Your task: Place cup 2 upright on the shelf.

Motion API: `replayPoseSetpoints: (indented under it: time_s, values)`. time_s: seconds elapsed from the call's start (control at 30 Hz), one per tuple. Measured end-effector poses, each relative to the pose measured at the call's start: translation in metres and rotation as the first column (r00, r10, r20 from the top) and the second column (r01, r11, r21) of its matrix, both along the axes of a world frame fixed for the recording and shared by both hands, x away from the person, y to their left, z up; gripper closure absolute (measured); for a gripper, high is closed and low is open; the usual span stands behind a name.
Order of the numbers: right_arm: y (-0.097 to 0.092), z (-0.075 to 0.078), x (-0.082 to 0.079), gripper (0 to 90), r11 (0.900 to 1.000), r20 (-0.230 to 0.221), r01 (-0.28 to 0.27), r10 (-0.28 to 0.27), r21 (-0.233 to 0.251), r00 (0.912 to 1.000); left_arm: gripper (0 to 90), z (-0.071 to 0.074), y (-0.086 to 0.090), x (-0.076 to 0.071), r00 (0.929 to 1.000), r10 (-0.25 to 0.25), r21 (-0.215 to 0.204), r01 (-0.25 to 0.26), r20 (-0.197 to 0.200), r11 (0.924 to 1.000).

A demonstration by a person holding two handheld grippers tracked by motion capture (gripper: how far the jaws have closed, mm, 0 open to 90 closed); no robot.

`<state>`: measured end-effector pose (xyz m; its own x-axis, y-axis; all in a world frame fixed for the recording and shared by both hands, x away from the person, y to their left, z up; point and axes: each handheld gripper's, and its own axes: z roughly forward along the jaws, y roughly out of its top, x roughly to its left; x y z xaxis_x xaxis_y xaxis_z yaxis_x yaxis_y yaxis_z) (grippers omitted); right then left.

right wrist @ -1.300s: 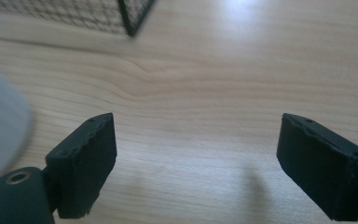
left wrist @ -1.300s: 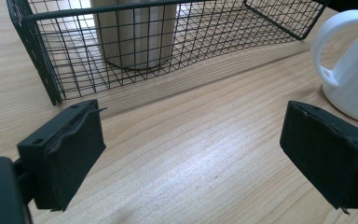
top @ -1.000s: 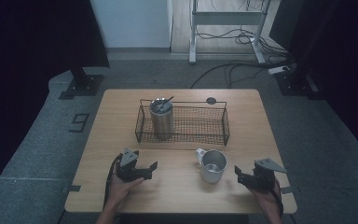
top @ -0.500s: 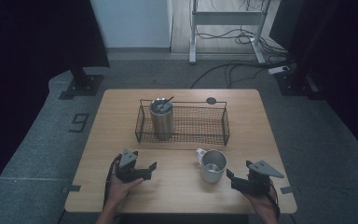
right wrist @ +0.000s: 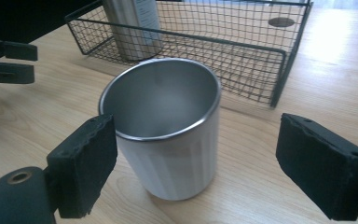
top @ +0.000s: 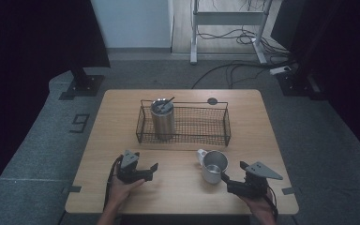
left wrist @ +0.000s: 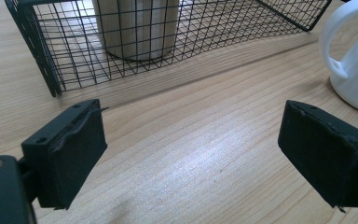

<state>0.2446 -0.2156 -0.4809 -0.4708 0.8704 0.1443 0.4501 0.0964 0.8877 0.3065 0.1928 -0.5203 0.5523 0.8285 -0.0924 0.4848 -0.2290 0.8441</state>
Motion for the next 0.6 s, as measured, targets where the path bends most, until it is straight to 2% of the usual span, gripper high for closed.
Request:
replayPoseSetpoints:
  time_s: [0.6]
  values:
    - [0.017,-0.003,0.009,8.8,0.9988,-0.02,-0.049,0.049,0.004,0.9986,8.2,-0.003,-0.003,0.0,1.0,-0.007,0.008,0.007,-0.007,0.9999]
